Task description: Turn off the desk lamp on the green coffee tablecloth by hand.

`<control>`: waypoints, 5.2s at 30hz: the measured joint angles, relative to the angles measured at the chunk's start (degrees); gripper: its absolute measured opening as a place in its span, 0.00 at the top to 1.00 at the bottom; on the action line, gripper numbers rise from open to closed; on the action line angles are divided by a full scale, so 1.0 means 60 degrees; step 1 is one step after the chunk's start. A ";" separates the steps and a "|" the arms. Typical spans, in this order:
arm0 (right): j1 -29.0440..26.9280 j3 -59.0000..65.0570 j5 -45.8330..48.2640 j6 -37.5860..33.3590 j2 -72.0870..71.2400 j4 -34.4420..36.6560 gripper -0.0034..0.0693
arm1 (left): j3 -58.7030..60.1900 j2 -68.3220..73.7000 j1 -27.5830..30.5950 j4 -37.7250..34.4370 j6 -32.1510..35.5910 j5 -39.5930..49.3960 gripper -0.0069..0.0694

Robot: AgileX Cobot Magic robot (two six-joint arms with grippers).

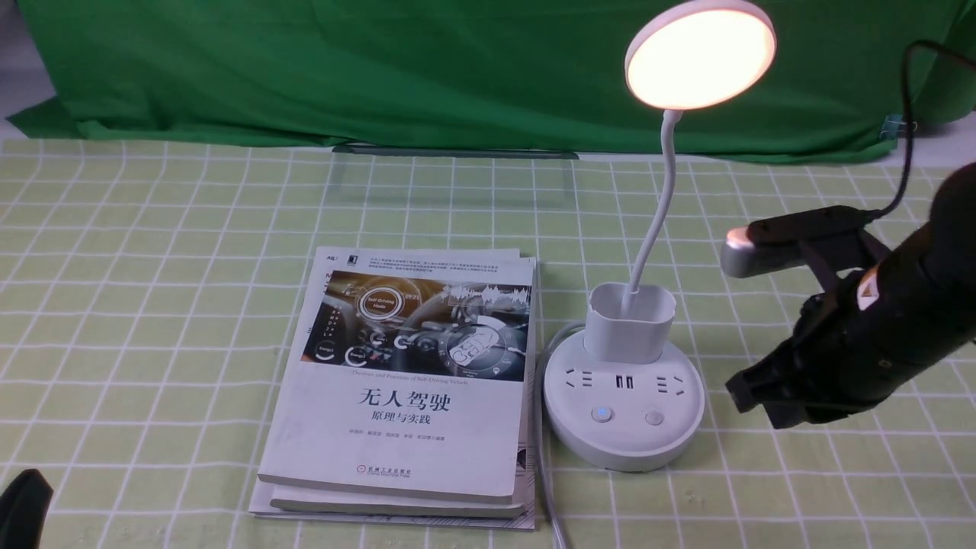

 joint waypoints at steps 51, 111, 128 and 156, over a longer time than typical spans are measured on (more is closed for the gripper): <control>0.0944 -0.2401 -0.0081 -0.0221 0.2778 0.0417 0.89 | 0.0000 0.0000 0.0000 0.0000 0.0000 0.0000 0.37; 0.0950 0.0925 -0.0311 -0.0253 -0.0914 0.0432 0.89 | 0.0000 0.0000 0.0000 0.0000 0.0000 0.0000 0.37; 0.0950 0.2256 -0.1411 -0.0250 -0.5532 0.0400 0.88 | 0.0000 0.0000 0.0000 0.0000 0.0000 0.0000 0.37; -0.4401 0.9406 -0.5771 -0.1768 -1.3709 0.0240 0.90 | 0.0000 0.0000 0.0000 0.0000 0.0000 0.0000 0.37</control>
